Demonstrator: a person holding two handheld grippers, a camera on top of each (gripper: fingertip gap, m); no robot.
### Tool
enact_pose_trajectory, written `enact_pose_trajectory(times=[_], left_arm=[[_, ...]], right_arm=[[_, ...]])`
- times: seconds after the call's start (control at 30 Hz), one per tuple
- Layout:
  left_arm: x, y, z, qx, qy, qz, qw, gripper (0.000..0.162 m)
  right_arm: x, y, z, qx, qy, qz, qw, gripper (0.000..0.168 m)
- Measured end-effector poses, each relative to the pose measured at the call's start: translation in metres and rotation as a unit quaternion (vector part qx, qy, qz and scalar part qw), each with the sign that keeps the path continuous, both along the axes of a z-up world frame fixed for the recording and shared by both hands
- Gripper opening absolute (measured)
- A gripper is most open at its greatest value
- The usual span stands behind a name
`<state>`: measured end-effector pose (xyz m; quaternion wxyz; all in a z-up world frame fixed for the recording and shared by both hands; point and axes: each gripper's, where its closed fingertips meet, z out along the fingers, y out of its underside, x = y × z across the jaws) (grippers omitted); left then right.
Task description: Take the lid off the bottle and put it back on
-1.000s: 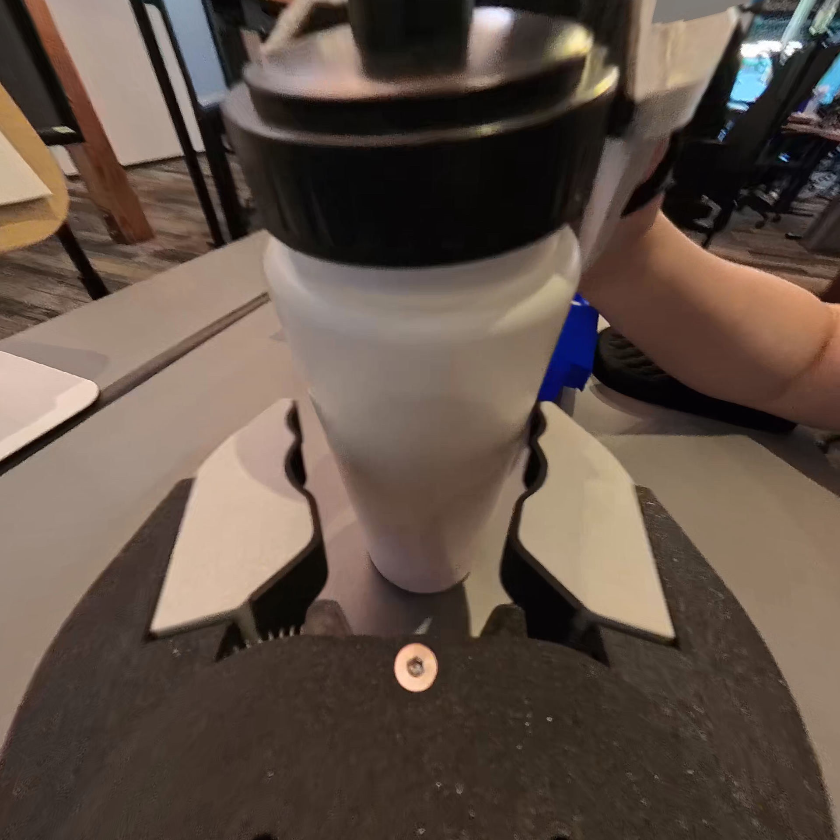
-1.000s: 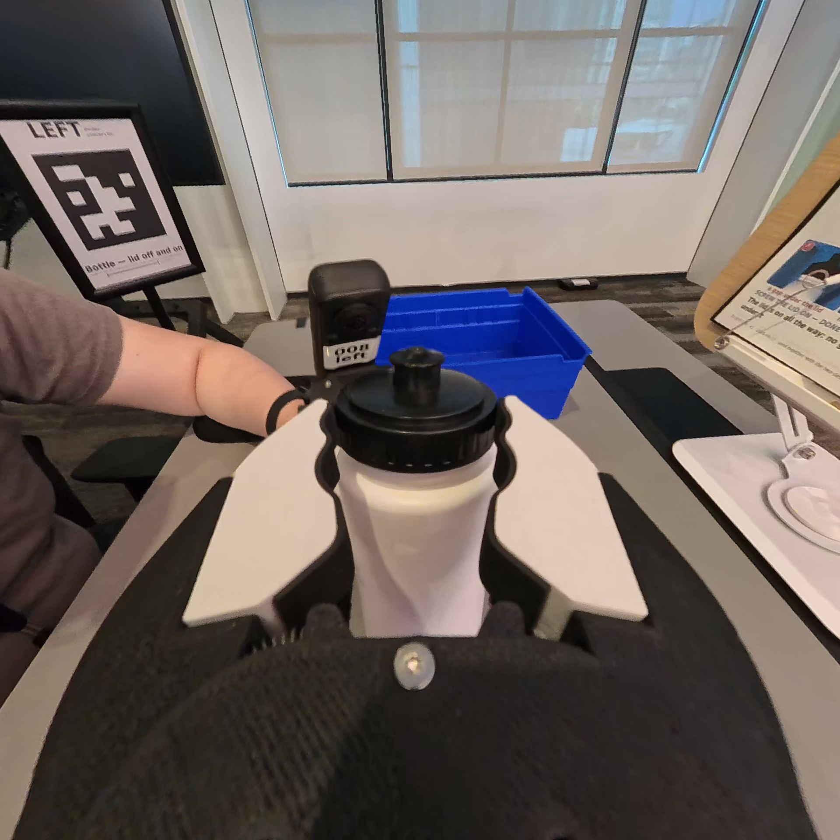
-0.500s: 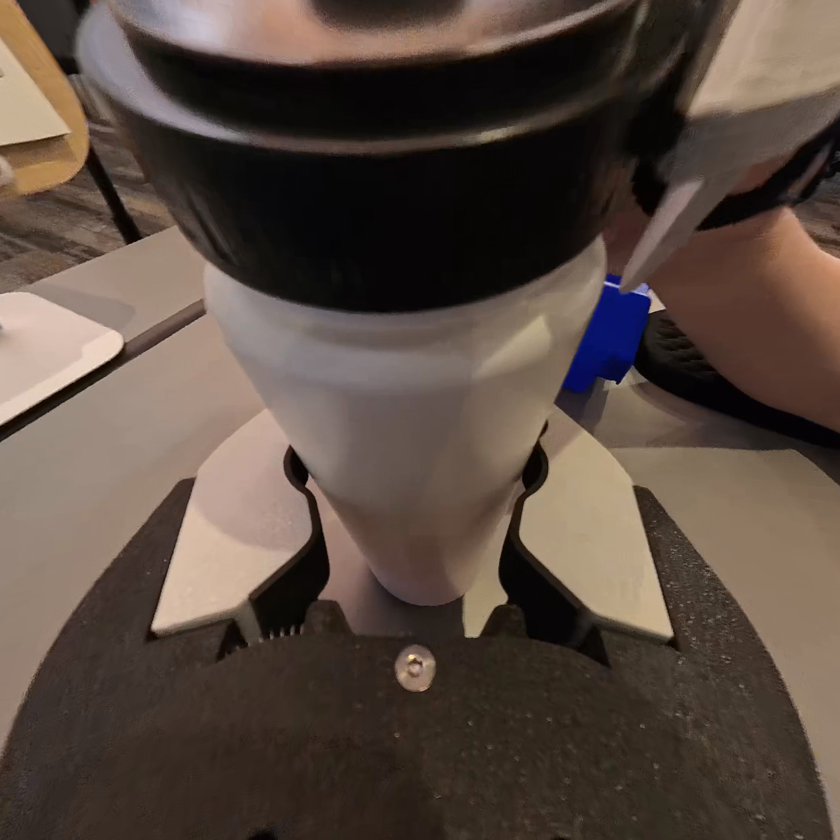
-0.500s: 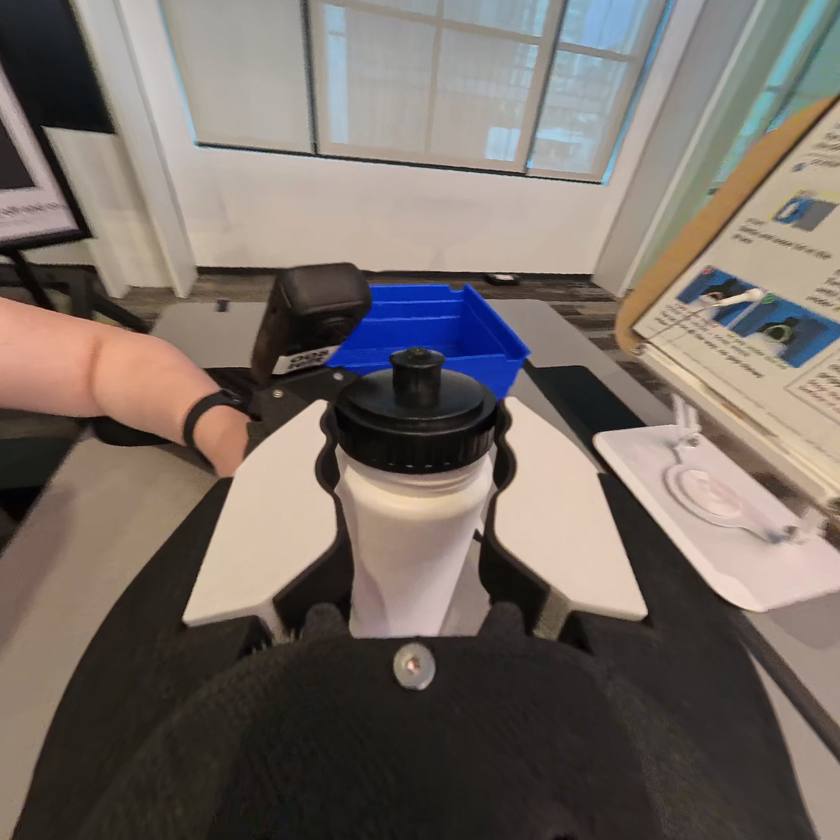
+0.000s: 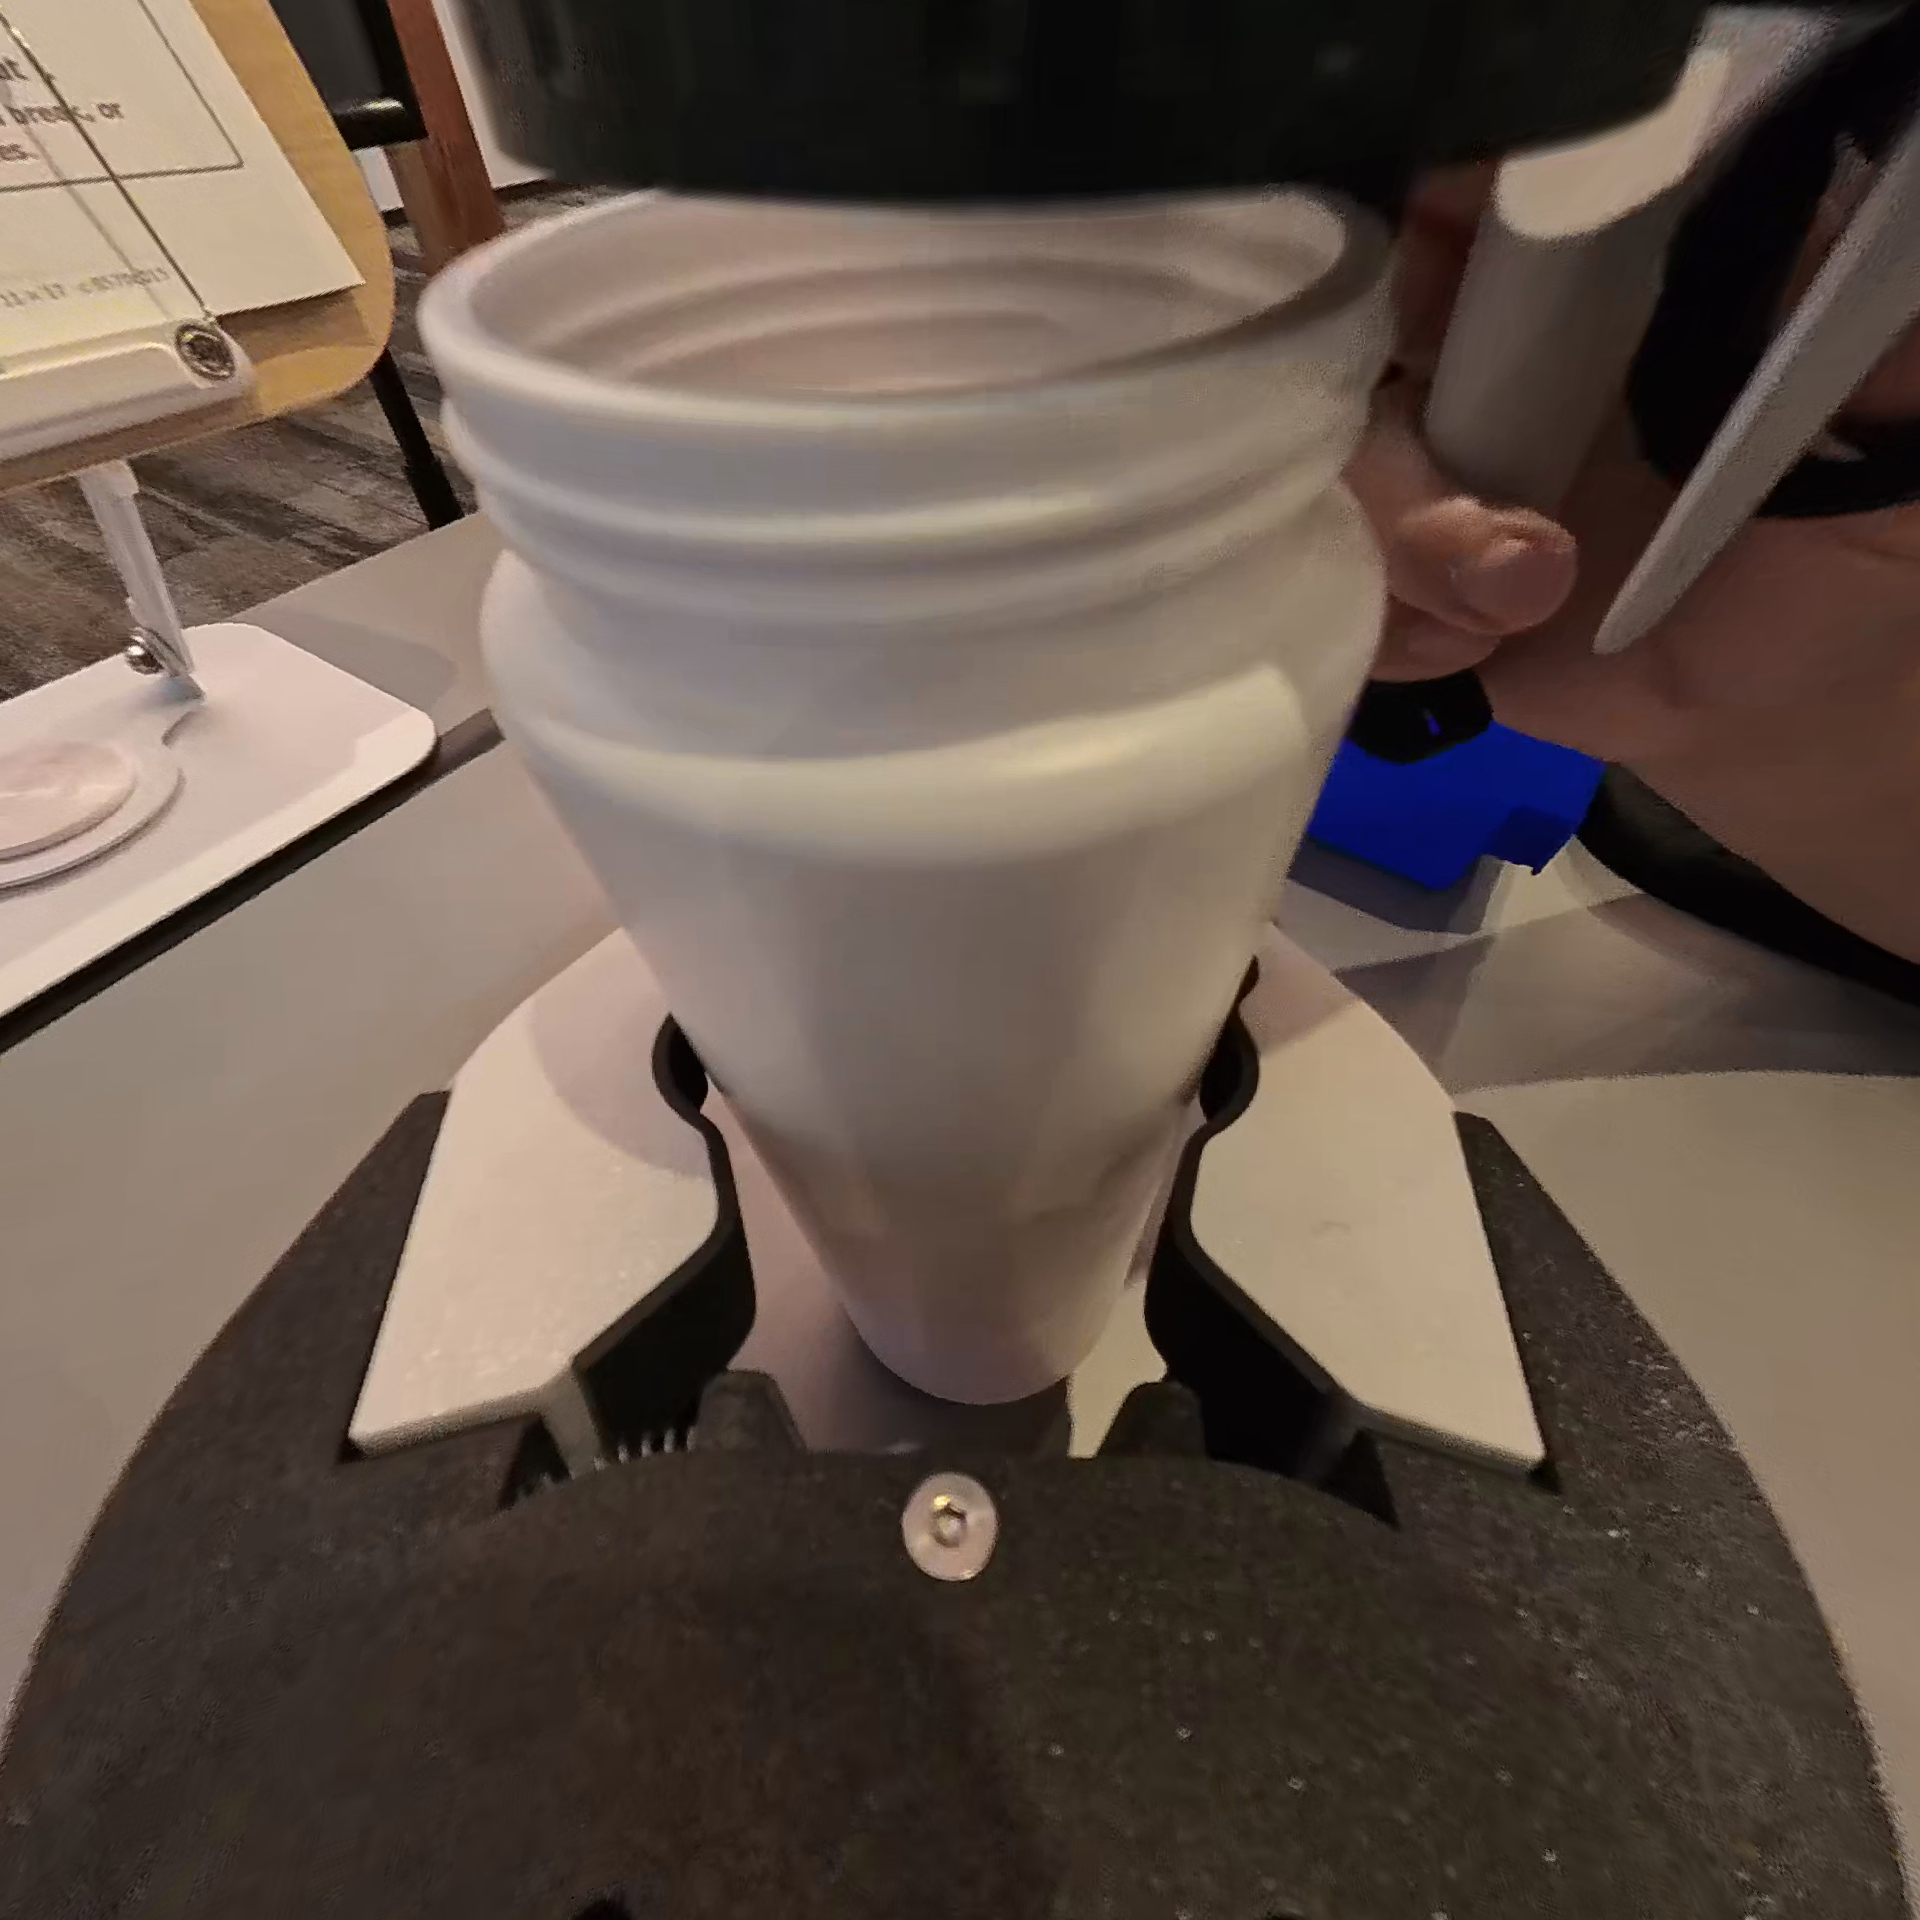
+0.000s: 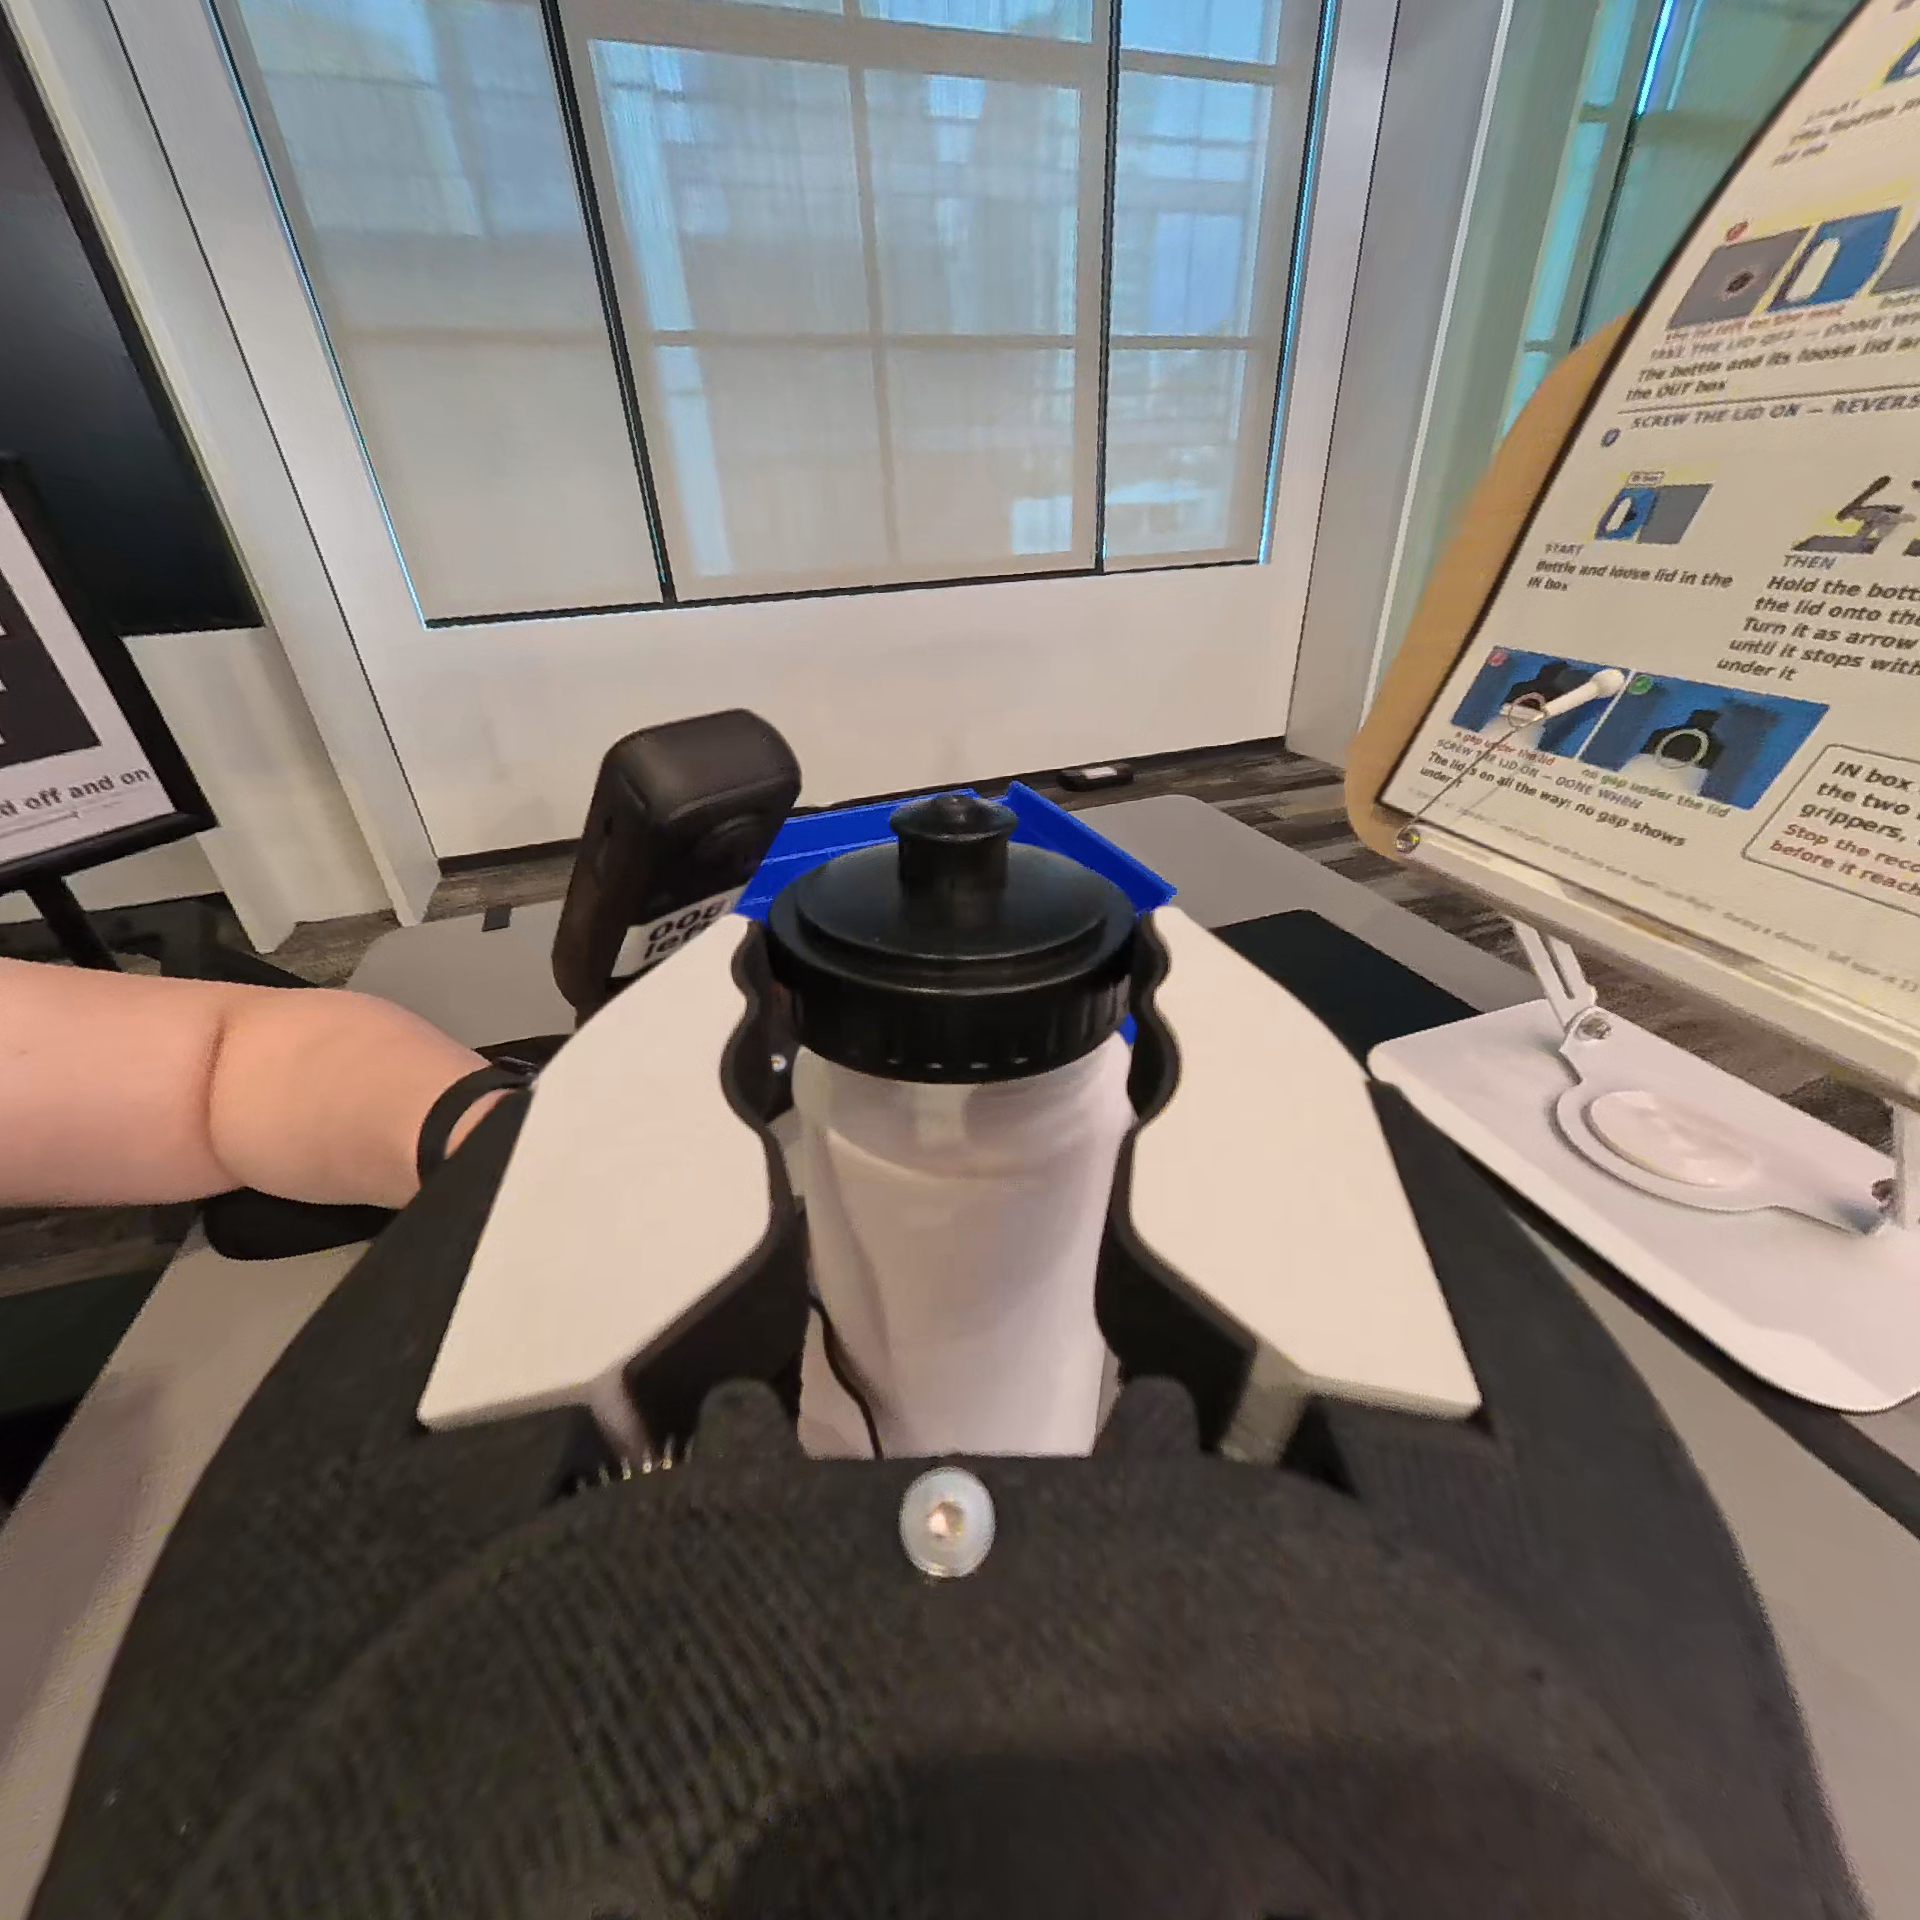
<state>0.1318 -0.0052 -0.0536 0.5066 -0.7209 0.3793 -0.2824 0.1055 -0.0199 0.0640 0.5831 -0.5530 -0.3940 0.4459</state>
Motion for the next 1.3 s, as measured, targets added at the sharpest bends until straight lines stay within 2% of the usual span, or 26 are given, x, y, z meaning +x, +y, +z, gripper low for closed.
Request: enact_pose_trajectory(times=[0.83, 1.3], left_arm=[[-0.001, 0.0, -0.002, 0.029, 0.024, 0.0, 0.999, 0.096], [0.002, -0.006, -0.003, 0.028, 0.025, -0.038, 0.999, 0.096]], right_arm=[[-0.005, -0.002, -0.011, 0.05, -0.006, 0.004, 0.999, 0.068], [-0.004, -0.006, -0.014, 0.021, -0.046, 0.053, 0.997, 0.068]])
